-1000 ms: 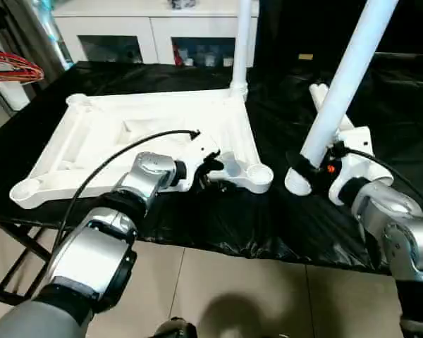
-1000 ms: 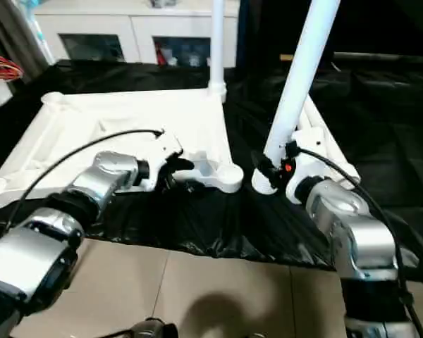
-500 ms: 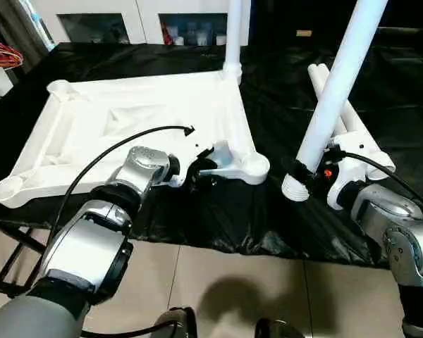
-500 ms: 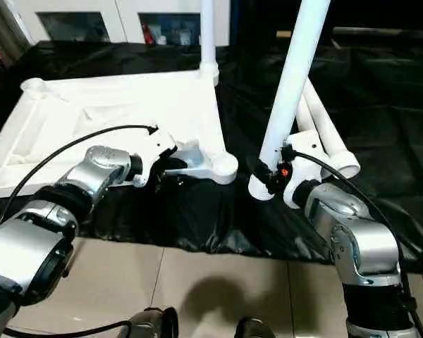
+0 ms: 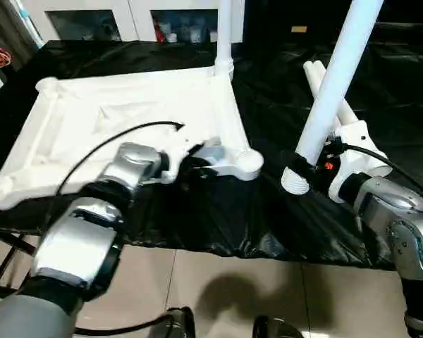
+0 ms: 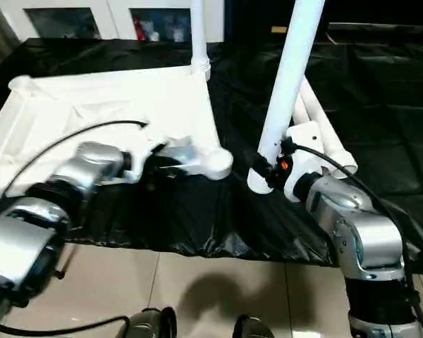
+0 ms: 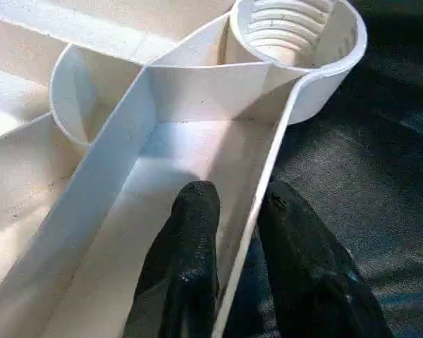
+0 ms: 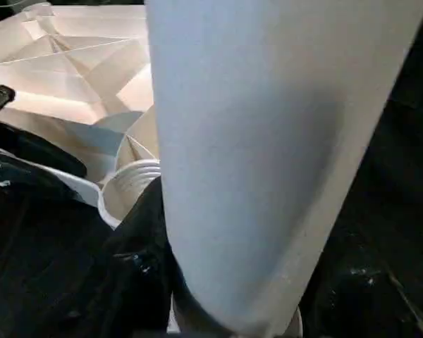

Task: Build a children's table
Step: Insert table leg to table base

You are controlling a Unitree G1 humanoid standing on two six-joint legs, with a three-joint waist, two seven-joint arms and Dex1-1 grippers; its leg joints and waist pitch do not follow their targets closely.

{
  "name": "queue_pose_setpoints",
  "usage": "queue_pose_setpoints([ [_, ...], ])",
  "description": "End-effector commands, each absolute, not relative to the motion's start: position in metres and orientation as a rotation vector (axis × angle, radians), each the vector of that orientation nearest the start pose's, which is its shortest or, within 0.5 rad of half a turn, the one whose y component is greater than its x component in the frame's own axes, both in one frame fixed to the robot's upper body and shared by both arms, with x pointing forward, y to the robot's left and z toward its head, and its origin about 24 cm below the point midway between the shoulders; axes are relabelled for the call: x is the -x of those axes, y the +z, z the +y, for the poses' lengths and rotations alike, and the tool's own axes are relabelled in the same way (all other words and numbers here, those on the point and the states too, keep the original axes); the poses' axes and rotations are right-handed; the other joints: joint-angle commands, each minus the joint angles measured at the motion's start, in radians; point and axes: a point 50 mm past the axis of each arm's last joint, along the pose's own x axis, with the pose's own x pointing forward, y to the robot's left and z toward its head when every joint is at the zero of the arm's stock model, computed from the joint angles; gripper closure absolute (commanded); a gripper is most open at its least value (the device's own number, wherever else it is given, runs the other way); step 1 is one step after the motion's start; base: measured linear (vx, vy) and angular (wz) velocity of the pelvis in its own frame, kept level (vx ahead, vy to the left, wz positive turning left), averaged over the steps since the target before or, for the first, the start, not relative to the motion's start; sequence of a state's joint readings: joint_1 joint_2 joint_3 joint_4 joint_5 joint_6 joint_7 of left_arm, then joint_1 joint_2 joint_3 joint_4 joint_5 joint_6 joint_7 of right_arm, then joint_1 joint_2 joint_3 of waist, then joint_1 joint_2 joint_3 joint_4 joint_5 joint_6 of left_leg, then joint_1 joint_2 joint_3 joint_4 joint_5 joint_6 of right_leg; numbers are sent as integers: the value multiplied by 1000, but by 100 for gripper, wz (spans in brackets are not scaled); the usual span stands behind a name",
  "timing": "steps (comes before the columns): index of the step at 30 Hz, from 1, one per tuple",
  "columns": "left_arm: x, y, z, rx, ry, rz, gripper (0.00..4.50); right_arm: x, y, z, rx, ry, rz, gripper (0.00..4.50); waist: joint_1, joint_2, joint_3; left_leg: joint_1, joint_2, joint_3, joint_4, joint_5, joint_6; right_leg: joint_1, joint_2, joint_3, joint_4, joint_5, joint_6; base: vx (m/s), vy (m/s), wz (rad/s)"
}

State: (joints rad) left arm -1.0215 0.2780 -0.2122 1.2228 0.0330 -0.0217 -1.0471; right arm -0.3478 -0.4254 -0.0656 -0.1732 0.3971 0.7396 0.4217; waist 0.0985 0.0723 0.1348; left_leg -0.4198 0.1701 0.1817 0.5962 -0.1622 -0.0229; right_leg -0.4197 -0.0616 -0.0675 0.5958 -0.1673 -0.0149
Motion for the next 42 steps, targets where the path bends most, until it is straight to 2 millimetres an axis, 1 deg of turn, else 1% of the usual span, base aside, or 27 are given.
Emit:
queue_pose_setpoints([
  [1,-380,99,132,-350,-1097,385,367,-298,130,-180,26,521,224,260,2,-24,-89,37,65,-30,-68,-90,96,60,-105,53,-49,-72,-275,0,0,0],
  [2,-380,100,132,-347,-1111,383,337,-299,130,-180,28,525,225,260,1,-25,-91,37,64,-29,-66,-76,104,61,-105,53,-47,-49,-282,0,0,0],
  [3,-380,100,132,-350,-1112,383,319,-299,130,-180,29,527,225,260,1,-25,-91,37,64,-29,-66,-76,104,61,-105,53,-47,-49,-282,0,0,0],
  [4,-379,100,133,-351,-1115,385,319,-300,130,-180,32,530,225,260,2,-27,-91,35,61,-27,-63,-69,112,62,-107,54,-46,-35,-288,0,0,0],
  [5,-379,100,133,-352,-1118,385,308,-300,130,-179,33,532,225,260,4,-26,-92,34,61,-26,-63,-66,116,63,-107,53,-47,-37,-287,0,0,0],
  [8,-380,100,133,-371,-1116,377,301,-300,130,-179,35,534,225,260,6,-26,-91,35,63,-26,-63,-75,114,62,-106,54,-48,-58,-283,0,0,0],
  [9,-380,100,133,-378,-1115,373,274,-300,130,-179,36,536,225,260,6,-25,-92,36,64,-27,-64,-81,111,62,-106,53,-49,-70,-281,0,0,0],
  [12,-379,101,135,-383,-1125,377,268,-300,131,-179,39,539,224,260,8,-23,-96,38,64,-26,-63,-84,103,62,-105,54,-49,-75,-280,0,0,0],
  [15,-379,102,138,-396,-1140,390,268,-301,131,-180,41,540,223,260,9,-23,-98,37,64,-27,-62,-72,102,62,-104,54,-45,-53,-283,0,0,0],
  [17,-378,102,140,-416,-1148,397,268,-301,131,-180,42,542,221,260,12,-21,-102,36,63,-26,-59,-55,110,64,-104,53,-40,-23,-288,0,0,0],
  [21,-378,99,143,-457,-1132,405,268,-301,131,-180,42,544,219,260,17,-20,-105,36,64,-26,-56,-48,115,64,-104,53,-38,-8,-292,0,0,0],
  [25,-377,96,145,-478,-1127,423,268,-301,131,-179,42,547,218,260,18,-20,-104,36,64,-26,-56,-61,109,63,-104,53,-39,-22,-291,0,0,0],
  [27,-377,96,145,-474,-1129,425,268,-301,131,-180,42,547,218,260,20,-18,-104,37,64,-26,-56,-71,100,63,-105,53,-40,-40,-291,0,0,0],
  [29,-377,96,146,-473,-1128,429,305,-301,131,-180,43,547,218,260,21,-19,-103,38,64,-26,-57,-85,91,62,-104,54,-42,-60,-288,0,0,0],
  [31,-377,95,146,-471,-1127,432,308,-301,131,-180,43,547,217,260,21,-19,-103,37,64,-26,-57,-88,88,62,-105,54,-42,-62,-288,0,0,0],
  [33,-377,95,146,-467,-1126,436,336,-301,131,-179,41,548,216,260,21,-20,-104,36,62,-26,-56,-87,85,64,-105,54,-42,-65,-286,0,0,0],
  [34,-377,95,147,-465,-1126,439,348,-302,131,-179,41,549,215,260,22,-20,-104,36,62,-26,-56,-84,87,64,-105,54,-42,-63,-285,0,0,0],
  [37,-376,95,147,-452,-1134,441,357,-302,131,-179,41,551,214,260,22,-19,-107,36,62,-27,-54,-70,93,64,-104,53,-38,-44,-287,0,0,0],
  [40,-375,94,145,-446,-1153,449,392,-302,131,-178,41,552,215,260,22,-19,-109,34,61,-27,-51,-53,104,64,-103,52,-33,-11,-294,0,0,0],
  [41,-375,93,145,-450,-1159,456,394,-302,131,-178,42,553,216,260,23,-18,-109,34,61,-27,-52,-55,105,64,-104,52,-34,-14,-294,0,0,0],
  [42,-374,92,145,-454,-1161,460,395,-302,131,-178,42,554,216,260,24,-19,-109,34,61,-26,-52,-57,105,65,-104,53,-35,-15,-294,0,0,0],
])
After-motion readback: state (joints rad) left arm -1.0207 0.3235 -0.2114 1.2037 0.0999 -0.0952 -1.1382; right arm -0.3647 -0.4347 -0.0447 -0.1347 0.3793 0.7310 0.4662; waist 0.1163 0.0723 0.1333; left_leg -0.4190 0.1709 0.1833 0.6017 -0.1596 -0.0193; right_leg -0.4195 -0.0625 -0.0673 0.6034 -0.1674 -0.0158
